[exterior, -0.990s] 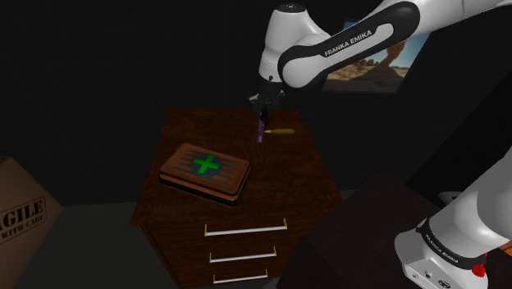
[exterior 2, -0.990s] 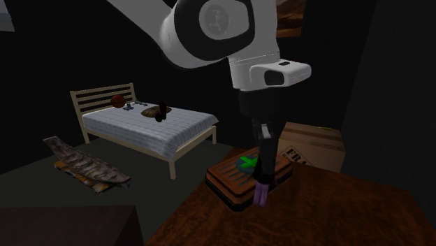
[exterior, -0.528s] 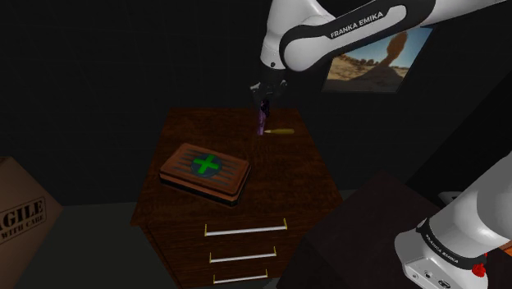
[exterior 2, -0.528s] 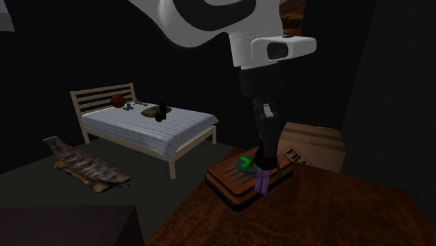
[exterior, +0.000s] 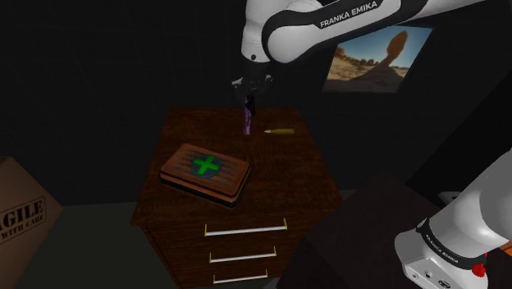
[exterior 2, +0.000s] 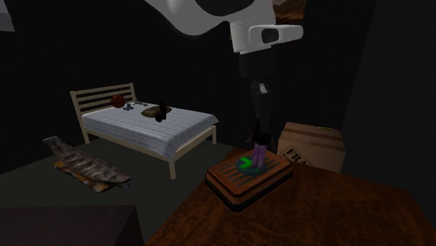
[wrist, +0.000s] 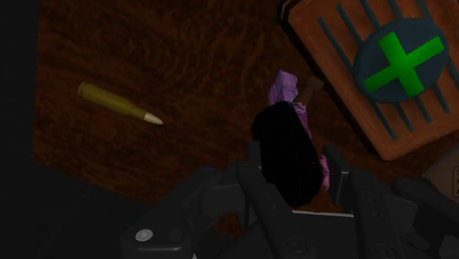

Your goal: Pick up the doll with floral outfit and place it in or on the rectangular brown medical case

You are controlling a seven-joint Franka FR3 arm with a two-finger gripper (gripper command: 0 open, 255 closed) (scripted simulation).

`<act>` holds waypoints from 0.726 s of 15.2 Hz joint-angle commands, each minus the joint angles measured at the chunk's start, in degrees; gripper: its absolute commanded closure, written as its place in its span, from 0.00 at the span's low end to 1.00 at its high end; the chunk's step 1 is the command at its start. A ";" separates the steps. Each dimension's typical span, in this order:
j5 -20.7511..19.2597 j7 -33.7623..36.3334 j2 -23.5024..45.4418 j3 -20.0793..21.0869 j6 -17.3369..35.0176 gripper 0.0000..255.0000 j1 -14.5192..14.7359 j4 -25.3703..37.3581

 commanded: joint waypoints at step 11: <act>-7.81 13.52 17.82 2.26 -16.62 1.00 14.86 31.03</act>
